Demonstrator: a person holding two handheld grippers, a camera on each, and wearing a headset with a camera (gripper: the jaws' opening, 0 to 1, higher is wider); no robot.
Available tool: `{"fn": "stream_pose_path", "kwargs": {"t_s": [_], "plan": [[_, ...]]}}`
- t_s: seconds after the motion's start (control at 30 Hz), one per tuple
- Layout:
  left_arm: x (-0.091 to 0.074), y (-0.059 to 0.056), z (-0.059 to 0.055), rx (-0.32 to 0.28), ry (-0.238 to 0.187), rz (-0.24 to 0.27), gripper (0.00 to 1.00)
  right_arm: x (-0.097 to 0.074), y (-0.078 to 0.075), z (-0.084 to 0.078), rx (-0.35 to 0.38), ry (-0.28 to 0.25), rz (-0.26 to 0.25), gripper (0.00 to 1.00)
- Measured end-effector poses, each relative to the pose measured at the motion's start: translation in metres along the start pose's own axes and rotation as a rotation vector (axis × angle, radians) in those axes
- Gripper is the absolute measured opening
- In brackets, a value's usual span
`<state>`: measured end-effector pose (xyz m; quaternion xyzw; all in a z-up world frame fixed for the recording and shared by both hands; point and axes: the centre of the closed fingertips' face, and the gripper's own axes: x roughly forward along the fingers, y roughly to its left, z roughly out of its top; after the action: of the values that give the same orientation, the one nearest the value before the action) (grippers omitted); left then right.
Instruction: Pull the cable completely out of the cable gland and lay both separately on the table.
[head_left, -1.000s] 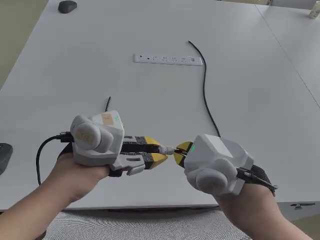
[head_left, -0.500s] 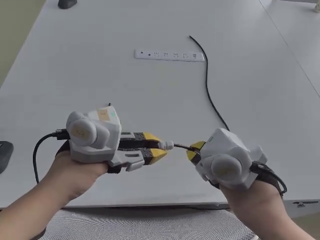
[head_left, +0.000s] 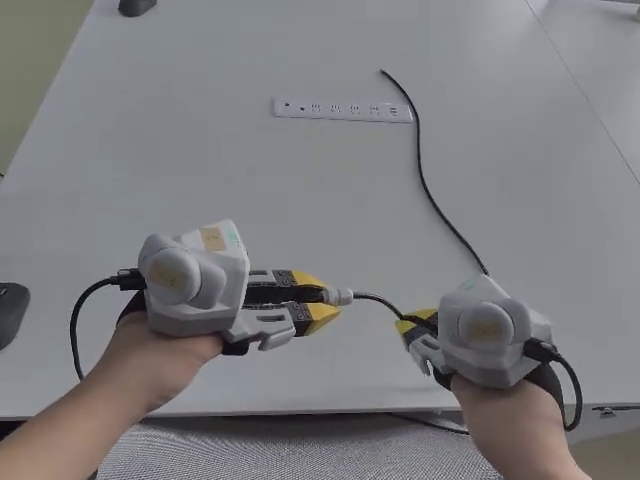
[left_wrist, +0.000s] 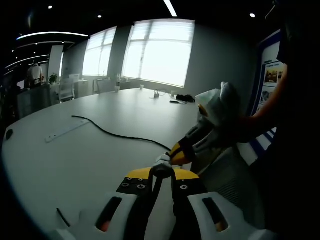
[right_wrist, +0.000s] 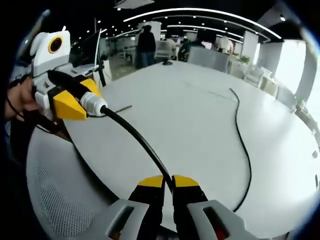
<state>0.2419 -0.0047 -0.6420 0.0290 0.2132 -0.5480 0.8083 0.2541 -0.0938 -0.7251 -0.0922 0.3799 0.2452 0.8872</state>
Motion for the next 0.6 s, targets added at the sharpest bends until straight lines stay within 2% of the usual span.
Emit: {"fn": "stream_pose_path", "kwargs": {"t_s": [0.07, 0.27, 0.5, 0.6], "plan": [[-0.0003, 0.0007, -0.0012, -0.004, 0.001, 0.002, 0.15, 0.0015, -0.0004, -0.0023, 0.03, 0.0, 0.004, 0.0], [-0.0004, -0.0006, -0.0035, -0.002, 0.011, -0.003, 0.15, 0.0044, 0.0065, -0.0066, 0.024, 0.015, 0.016, 0.0], [-0.0015, 0.0012, -0.0028, 0.0, 0.013, -0.01, 0.15, 0.0019, 0.007, -0.0045, -0.004, 0.001, 0.008, 0.0], [-0.0021, 0.0035, -0.0017, 0.002, 0.01, -0.006, 0.15, -0.0006, 0.0061, -0.0027, 0.022, -0.009, 0.014, 0.01]]}}
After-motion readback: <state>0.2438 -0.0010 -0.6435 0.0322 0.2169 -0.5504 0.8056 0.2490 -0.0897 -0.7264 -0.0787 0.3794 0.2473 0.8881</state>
